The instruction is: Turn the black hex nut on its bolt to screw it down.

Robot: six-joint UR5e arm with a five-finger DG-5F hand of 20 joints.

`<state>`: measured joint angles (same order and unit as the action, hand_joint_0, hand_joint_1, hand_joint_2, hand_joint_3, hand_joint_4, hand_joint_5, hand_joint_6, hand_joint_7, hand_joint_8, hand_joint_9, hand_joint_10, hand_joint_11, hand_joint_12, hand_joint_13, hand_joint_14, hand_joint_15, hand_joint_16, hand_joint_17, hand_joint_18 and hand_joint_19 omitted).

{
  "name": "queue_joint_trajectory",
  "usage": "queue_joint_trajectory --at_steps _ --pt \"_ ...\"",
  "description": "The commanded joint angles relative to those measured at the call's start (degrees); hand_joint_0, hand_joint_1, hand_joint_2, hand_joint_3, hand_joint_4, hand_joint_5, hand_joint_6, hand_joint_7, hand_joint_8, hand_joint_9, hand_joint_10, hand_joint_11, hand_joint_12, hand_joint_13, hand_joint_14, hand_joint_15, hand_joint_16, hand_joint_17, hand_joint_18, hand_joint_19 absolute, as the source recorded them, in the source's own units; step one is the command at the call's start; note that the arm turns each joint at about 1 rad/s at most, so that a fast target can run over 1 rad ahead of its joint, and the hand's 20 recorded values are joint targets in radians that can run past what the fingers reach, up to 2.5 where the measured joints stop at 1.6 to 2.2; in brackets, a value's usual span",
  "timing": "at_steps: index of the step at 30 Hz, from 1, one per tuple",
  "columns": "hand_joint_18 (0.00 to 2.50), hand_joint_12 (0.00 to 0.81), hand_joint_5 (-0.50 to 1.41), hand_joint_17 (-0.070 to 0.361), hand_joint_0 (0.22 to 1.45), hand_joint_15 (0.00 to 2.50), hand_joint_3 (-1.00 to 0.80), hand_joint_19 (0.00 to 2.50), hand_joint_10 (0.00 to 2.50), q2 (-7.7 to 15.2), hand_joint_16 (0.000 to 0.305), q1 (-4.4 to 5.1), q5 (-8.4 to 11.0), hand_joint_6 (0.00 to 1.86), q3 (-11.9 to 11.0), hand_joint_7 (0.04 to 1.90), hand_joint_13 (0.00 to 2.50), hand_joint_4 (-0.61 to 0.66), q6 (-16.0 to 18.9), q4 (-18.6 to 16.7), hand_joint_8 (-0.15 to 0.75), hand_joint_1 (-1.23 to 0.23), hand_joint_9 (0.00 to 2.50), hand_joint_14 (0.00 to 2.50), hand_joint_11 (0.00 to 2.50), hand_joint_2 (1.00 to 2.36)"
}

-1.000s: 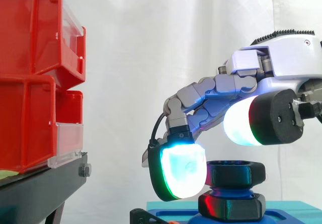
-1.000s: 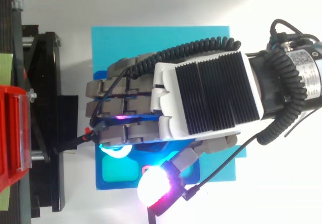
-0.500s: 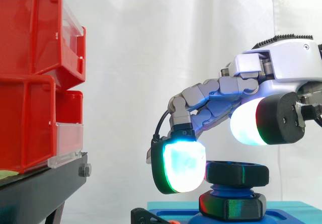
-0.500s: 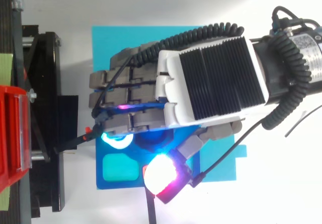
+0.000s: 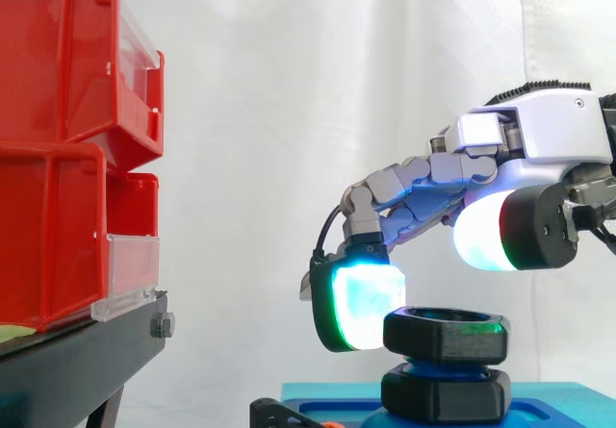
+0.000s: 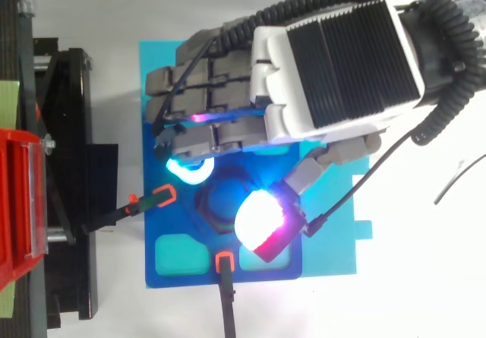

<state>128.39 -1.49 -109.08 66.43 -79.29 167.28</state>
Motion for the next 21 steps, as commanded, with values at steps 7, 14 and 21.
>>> queue_joint_trajectory --at_steps 7,14,21 --pt "0.37 0.347 -0.06 0.135 0.50 0.10 -0.50 0.45 0.01 0.0 0.060 -0.45 -1.05 0.50 -0.2 1.27 0.45 0.14 0.3 -0.6 0.240 -0.24 0.48 0.00 0.17 1.00" --pt "0.37 0.346 -0.06 0.135 0.50 0.10 -0.50 0.46 0.01 -0.1 0.060 -0.45 -1.05 0.50 -0.9 1.27 0.46 0.15 0.4 -0.6 0.240 -0.24 0.48 0.00 0.18 1.00" --pt "0.38 0.346 -0.07 0.136 0.50 0.10 -0.50 0.46 0.01 0.0 0.060 -0.09 -0.79 0.50 -2.6 1.22 0.46 0.15 0.9 -1.1 0.240 -0.25 0.48 0.00 0.18 1.00"
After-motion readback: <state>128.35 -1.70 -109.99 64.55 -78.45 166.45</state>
